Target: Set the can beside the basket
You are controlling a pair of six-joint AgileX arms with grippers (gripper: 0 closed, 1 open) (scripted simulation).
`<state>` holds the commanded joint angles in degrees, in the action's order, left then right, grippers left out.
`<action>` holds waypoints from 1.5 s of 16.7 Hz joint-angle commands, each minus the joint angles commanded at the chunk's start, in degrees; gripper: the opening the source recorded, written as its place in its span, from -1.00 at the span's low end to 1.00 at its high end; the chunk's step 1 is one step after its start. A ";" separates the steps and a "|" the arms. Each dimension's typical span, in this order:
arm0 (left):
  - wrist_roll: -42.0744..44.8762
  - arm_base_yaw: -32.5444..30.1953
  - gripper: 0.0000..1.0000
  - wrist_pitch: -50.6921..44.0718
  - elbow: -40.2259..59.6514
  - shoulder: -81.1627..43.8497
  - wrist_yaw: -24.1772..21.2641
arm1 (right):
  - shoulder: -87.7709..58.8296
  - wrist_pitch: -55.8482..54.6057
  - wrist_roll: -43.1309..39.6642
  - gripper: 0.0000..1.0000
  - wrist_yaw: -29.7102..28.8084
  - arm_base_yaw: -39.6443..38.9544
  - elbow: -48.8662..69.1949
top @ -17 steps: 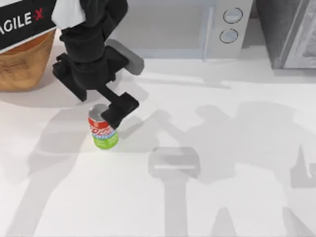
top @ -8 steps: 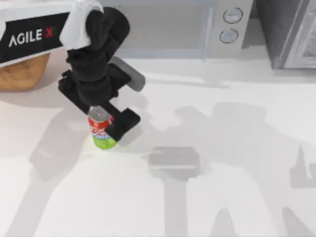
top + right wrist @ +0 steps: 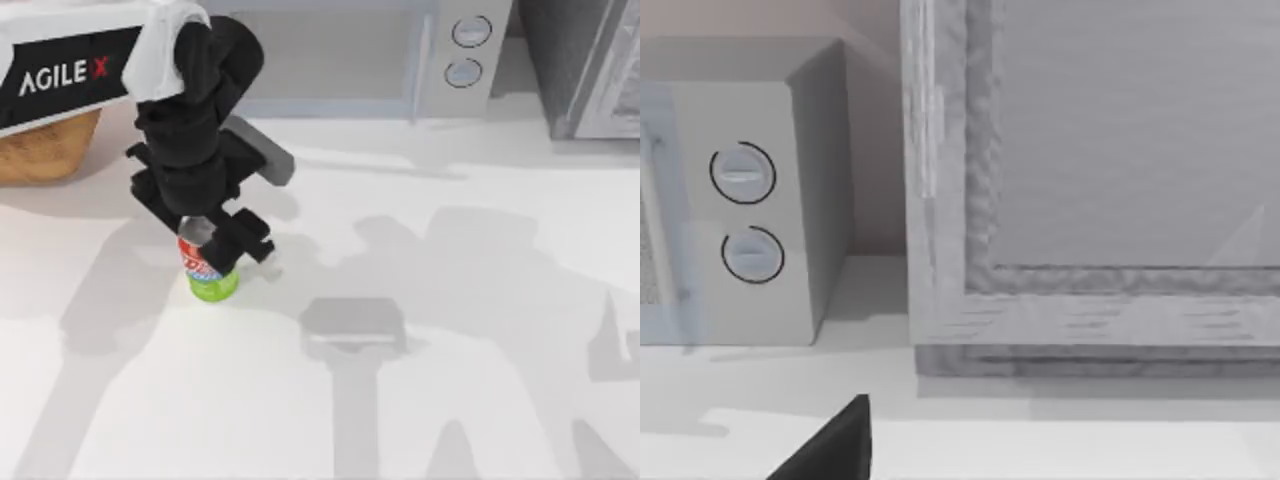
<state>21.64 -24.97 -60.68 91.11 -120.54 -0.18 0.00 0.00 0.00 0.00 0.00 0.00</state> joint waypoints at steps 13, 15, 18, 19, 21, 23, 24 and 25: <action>0.00 0.00 -1.00 0.00 0.00 0.00 0.00 | 0.00 0.00 0.00 1.00 0.00 0.00 0.00; 0.04 0.12 -1.00 -0.07 -0.14 0.15 -0.04 | 0.00 0.00 0.00 1.00 0.00 0.00 0.00; 0.33 3.49 -1.00 -2.12 -2.77 1.18 0.24 | 0.00 0.00 0.00 1.00 0.00 0.00 0.00; 0.47 5.56 -1.00 -3.29 -4.28 1.65 0.43 | 0.00 0.00 0.00 1.00 0.00 0.00 0.00; 0.70 10.76 -1.00 -5.94 -7.77 2.29 1.06 | 0.00 0.00 0.00 1.00 0.00 0.00 0.00; 0.87 16.83 -1.00 -8.55 -11.07 2.29 1.80 | 0.00 0.00 0.00 1.00 0.00 0.00 0.00; 0.91 20.01 -1.00 -9.65 -12.36 2.21 2.17 | 0.00 0.00 0.00 1.00 0.00 0.00 0.00; 0.93 23.20 -1.00 -10.49 -13.31 2.20 2.50 | 0.00 0.00 0.00 1.00 0.00 0.00 0.00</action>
<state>22.57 -1.77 -71.17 77.80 -118.34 2.33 0.00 0.00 0.00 0.00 0.00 0.00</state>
